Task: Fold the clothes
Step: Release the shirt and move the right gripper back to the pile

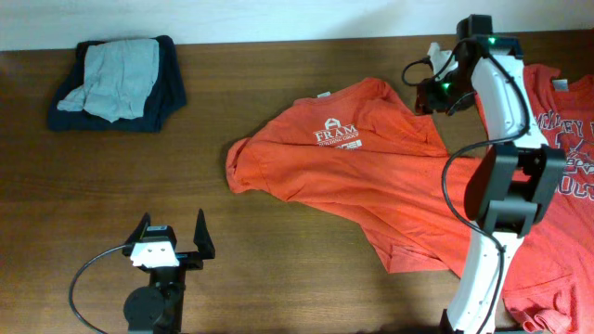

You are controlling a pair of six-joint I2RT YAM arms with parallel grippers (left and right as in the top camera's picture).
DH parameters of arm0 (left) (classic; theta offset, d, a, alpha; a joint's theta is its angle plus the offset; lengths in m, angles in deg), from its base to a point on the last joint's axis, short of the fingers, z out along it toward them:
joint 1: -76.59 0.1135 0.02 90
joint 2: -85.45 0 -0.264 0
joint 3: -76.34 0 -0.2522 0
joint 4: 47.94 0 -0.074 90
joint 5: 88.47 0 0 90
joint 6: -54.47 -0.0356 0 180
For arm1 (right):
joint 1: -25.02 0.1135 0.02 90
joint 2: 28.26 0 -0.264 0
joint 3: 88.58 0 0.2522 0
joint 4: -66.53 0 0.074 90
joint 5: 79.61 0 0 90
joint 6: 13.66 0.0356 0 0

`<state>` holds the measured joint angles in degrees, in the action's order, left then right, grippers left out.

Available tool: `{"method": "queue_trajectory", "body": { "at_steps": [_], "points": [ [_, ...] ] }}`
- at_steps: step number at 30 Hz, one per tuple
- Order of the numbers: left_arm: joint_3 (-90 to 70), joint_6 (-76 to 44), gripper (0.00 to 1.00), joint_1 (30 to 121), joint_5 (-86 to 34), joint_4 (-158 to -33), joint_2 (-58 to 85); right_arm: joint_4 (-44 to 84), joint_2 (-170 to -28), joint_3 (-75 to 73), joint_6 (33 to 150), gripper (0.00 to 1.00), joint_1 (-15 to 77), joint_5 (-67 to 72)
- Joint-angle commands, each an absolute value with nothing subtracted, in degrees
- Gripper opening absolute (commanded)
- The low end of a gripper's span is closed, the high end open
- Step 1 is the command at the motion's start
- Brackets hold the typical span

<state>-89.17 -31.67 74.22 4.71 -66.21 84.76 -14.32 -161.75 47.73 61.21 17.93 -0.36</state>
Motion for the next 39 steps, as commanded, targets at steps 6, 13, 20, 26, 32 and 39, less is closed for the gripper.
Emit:
{"method": "queue_trajectory", "body": {
  "at_steps": [6,13,20,26,32,39],
  "points": [
    [-89.4,-32.6,0.99,74.6,4.2,-66.3,85.0,-10.5,-165.3,47.6,57.1,0.56,17.4,0.6],
    [-89.4,-32.6,0.99,74.6,4.2,-66.3,85.0,-10.6,-167.5,47.6,57.1,0.56,17.4,3.8],
    [-89.4,-32.6,0.99,74.6,4.2,-66.3,85.0,-10.3,-168.6,46.4,57.1,0.55,17.3,3.8],
    [-89.4,-32.6,0.99,74.6,4.2,-66.3,85.0,-9.9,-168.6,44.5,57.1,0.48,16.0,3.8],
    [-89.4,-32.6,0.99,74.6,4.2,-66.3,85.0,-7.6,-168.6,41.0,57.1,0.48,14.8,3.8],
    [-89.4,-32.6,0.99,74.6,4.2,-66.3,85.0,-3.7,-168.5,41.1,60.9,0.04,14.0,12.9]
  ]
}}
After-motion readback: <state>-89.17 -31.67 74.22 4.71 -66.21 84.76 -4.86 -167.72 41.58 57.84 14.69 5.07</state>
